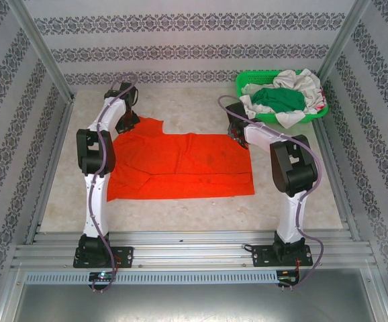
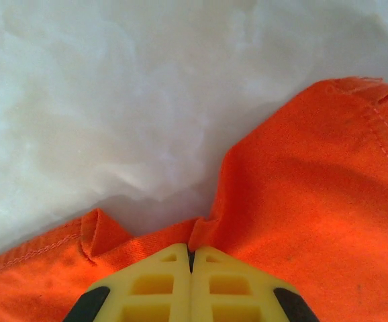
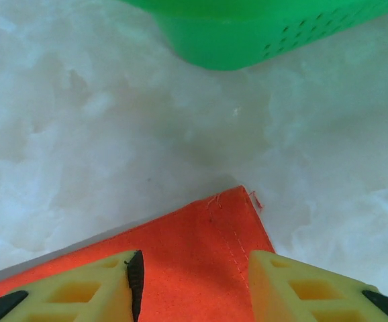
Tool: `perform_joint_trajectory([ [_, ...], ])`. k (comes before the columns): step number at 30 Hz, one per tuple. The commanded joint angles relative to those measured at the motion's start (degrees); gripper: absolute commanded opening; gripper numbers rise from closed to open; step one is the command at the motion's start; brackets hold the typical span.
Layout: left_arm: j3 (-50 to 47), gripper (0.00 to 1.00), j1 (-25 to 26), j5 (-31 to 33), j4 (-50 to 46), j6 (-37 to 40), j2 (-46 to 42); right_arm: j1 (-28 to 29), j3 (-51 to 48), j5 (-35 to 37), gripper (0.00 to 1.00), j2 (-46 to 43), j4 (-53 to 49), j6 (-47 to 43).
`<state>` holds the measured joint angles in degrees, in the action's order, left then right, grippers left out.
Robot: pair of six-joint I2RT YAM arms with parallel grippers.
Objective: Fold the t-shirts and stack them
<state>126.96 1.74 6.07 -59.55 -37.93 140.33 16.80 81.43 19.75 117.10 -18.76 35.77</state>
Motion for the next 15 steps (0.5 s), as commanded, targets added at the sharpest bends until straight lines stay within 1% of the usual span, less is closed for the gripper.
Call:
perform_joint_trajectory([
  [1, -0.7, 0.00, -0.9, 0.2, 1.3, -0.1, -2.5, -1.6, 2.3, 1.0, 0.46, 2.0, -3.1, -0.3],
  [4, -0.8, 0.00, -0.9, -0.3, 1.7, -0.1, -2.5, -2.9, 3.7, -3.2, 0.46, 4.2, -3.9, 0.9],
  [7, -1.0, 0.00, -0.9, -0.9, 2.0, -0.3, -2.5, -3.2, 5.5, -3.0, 0.45, 5.2, -4.3, 0.6],
  [12, -1.9, 0.00, -0.9, -1.5, 2.5, -0.4, -2.9, -3.8, 10.7, -3.1, 0.43, 8.4, -8.3, 0.4],
  [15, -2.4, 0.00, -0.9, -1.6, 2.8, -0.4, -3.3, -4.0, 12.1, -3.7, 0.42, 9.3, -9.1, 0.2],
])
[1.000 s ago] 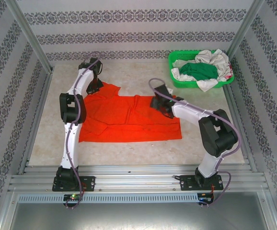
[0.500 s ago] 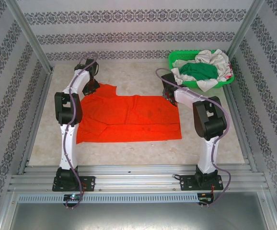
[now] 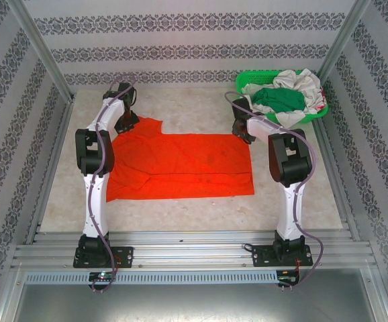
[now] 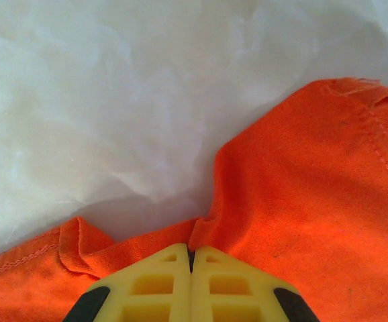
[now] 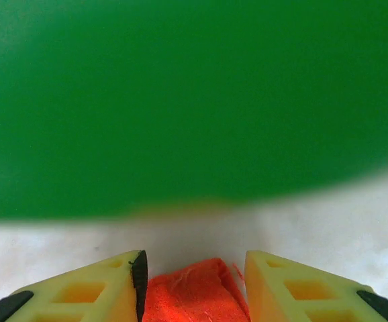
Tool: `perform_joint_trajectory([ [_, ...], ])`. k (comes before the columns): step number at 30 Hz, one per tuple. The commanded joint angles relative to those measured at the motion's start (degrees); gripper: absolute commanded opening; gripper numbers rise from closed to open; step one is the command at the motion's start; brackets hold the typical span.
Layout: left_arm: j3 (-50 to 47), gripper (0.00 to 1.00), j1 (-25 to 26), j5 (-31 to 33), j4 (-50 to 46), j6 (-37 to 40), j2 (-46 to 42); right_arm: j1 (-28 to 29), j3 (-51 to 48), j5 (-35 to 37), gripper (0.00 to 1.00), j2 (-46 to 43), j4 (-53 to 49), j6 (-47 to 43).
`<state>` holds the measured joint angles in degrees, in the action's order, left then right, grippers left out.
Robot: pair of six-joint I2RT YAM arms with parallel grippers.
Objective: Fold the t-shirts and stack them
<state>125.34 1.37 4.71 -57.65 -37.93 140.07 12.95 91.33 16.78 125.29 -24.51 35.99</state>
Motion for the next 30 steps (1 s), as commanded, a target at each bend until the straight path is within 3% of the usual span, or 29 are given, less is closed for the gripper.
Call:
perform_joint_trajectory([
  [1, -0.8, 0.00, -0.6, -0.2, 0.9, -0.3, -3.1, -0.2, 2.3, -0.8, 0.42, 1.3, -3.5, -0.2],
  [10, -1.0, 0.00, -0.8, -0.4, 1.0, -0.2, -3.6, -0.2, 6.8, -1.2, 0.37, 3.9, -7.1, -1.9],
  [21, -1.6, 0.00, -0.8, -1.5, 1.9, -0.3, -4.4, 0.1, 12.2, -2.0, 0.41, 6.8, -12.9, -5.4],
  [30, -0.6, 0.00, -1.5, -2.0, 1.4, 0.1, -4.5, 0.6, 11.0, -3.8, 0.41, 5.2, -13.8, -4.1],
])
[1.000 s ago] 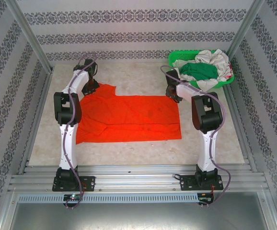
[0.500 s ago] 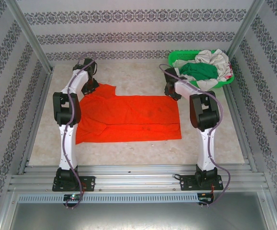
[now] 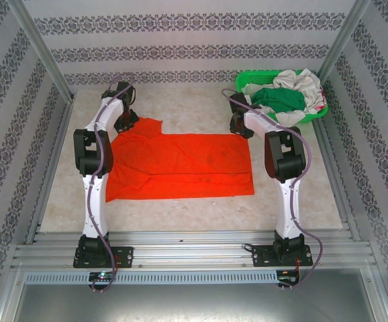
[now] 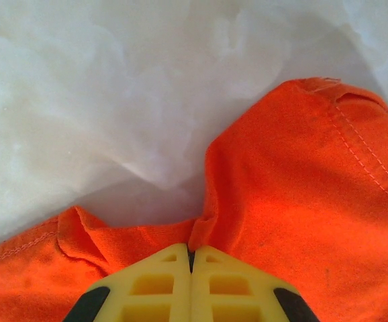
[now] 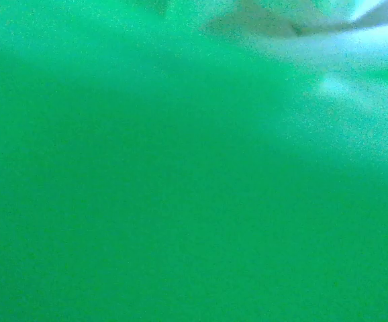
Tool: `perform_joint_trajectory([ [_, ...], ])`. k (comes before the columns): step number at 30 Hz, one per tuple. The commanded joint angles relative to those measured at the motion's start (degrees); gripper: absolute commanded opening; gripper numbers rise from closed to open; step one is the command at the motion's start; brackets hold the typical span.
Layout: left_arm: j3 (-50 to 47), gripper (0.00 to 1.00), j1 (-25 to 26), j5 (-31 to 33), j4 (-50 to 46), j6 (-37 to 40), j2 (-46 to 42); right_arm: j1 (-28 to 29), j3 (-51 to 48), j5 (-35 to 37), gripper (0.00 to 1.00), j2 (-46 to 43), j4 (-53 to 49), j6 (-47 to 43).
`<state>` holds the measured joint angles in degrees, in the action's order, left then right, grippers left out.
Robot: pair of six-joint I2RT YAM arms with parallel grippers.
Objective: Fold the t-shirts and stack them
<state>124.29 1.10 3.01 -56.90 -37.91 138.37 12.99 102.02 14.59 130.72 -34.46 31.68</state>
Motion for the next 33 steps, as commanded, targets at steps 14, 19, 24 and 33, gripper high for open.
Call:
perform_joint_trajectory([
  [14, 0.3, 0.00, -2.7, -0.9, 0.8, 0.6, -3.7, 0.7, -2.5, -3.5, 0.41, -2.3, -6.5, 3.3],
  [19, 0.2, 0.00, -2.8, -1.4, 1.1, 0.6, -3.6, 1.2, -1.8, -3.2, 0.34, -1.8, -6.6, 2.9],
  [24, -0.1, 0.00, -2.8, -1.9, 1.3, 0.5, -3.8, 1.4, -0.1, -2.6, 0.18, -0.9, -7.6, 2.7],
  [33, -1.1, 0.00, -2.8, -2.1, 1.8, 0.8, -4.3, 1.4, -2.5, -1.4, 0.00, -3.4, -4.5, 2.5],
])
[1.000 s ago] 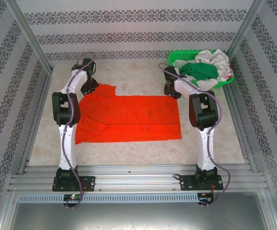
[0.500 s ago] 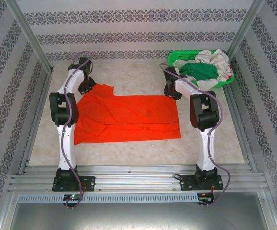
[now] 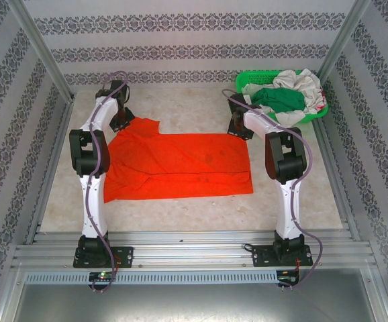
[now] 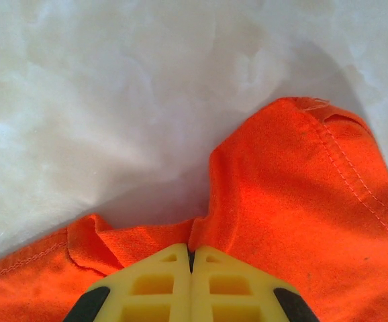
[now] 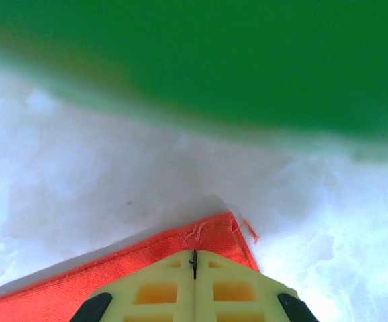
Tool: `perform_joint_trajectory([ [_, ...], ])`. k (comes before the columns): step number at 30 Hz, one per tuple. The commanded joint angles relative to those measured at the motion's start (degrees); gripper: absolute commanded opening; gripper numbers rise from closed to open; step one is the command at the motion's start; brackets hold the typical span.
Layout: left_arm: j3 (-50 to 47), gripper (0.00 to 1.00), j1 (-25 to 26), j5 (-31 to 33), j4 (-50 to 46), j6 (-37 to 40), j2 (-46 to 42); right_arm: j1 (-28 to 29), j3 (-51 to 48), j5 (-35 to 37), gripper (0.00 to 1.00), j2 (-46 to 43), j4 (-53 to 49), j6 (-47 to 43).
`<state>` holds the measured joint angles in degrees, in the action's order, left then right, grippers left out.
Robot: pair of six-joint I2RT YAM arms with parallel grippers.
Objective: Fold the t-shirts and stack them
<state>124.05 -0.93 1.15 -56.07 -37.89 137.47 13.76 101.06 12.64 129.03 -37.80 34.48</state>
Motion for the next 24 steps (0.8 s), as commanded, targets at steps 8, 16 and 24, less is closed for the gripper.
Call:
perform_joint_trajectory([
  [8, -2.6, 0.00, -1.3, -0.3, 1.7, 1.7, -5.8, 3.2, -9.5, 5.7, 0.00, -8.8, 6.8, -0.8],
  [16, -3.7, 0.00, -1.4, -1.4, 2.9, 2.1, -7.7, 3.0, -11.8, 6.6, 0.31, -9.8, 9.5, 2.3],
  [24, -3.2, 0.00, -2.2, -2.2, 2.6, 2.4, -6.8, 8.2, -12.1, 4.3, 0.36, -8.0, 13.6, 9.3],
])
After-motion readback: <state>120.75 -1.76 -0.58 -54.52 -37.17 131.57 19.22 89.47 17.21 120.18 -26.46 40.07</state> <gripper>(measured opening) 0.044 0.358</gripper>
